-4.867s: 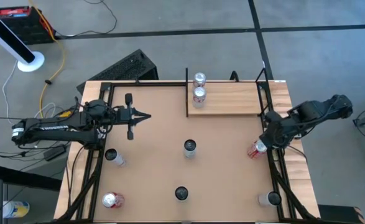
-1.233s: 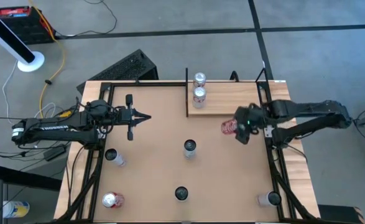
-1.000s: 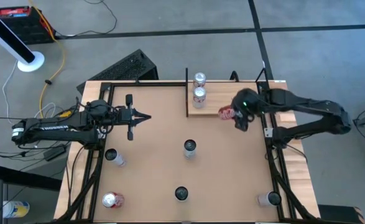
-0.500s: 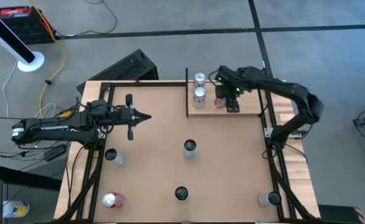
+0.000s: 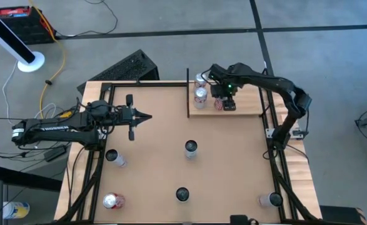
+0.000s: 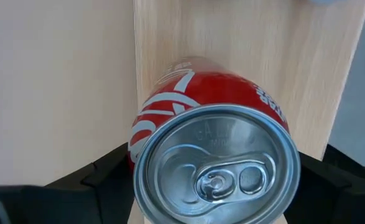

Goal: Place canned beverage on shelf
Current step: Put the right red-white soda can on the shelf

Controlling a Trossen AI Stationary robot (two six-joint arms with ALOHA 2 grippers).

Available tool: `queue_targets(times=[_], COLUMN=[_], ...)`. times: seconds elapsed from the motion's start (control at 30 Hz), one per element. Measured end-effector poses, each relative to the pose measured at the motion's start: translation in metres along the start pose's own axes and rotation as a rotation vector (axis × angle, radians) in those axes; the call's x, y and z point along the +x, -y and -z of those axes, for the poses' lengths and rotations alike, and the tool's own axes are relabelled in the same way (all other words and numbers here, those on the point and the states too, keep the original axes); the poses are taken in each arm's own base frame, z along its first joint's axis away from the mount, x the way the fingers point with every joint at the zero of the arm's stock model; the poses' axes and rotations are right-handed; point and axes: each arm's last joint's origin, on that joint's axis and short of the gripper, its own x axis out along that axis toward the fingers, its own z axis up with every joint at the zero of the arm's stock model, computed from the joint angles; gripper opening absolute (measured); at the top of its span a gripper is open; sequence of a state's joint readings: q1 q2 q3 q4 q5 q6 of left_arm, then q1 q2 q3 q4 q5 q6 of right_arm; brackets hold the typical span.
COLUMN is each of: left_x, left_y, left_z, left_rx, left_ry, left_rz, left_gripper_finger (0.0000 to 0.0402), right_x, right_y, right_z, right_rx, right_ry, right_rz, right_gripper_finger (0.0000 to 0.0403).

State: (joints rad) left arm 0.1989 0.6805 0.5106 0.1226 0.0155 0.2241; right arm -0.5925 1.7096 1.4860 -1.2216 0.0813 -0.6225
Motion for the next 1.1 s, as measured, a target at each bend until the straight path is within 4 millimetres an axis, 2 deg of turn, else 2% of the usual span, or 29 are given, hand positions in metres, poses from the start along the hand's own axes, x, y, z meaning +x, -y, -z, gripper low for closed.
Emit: queue_targets(times=[0.27, 0.53, 1.1], left_x=[0.0000, 0.0000, 0.0000], left_y=[-0.0002, -0.0002, -0.0003], left_z=[0.0000, -0.0001, -0.0004], left_rx=[0.005, 0.015, 0.007], left_ry=[-0.001, -0.001, 0.002], left_rz=[-0.004, -0.005, -0.006], left_gripper_finger=[0.0000, 0.0000, 0.0000], right_x=[0.0030, 0.0020, 0.0020], right_y=[-0.0001, 0.0001, 0.0021], right_z=[-0.0003, 0.0046, 0.0018], right_rx=[0.012, 0.046, 0.049], right_ry=[-0.020, -0.068, -0.042], right_rz=[-0.005, 0.012, 0.040], right_gripper_finger=[0.0364, 0.0367, 0.0368])
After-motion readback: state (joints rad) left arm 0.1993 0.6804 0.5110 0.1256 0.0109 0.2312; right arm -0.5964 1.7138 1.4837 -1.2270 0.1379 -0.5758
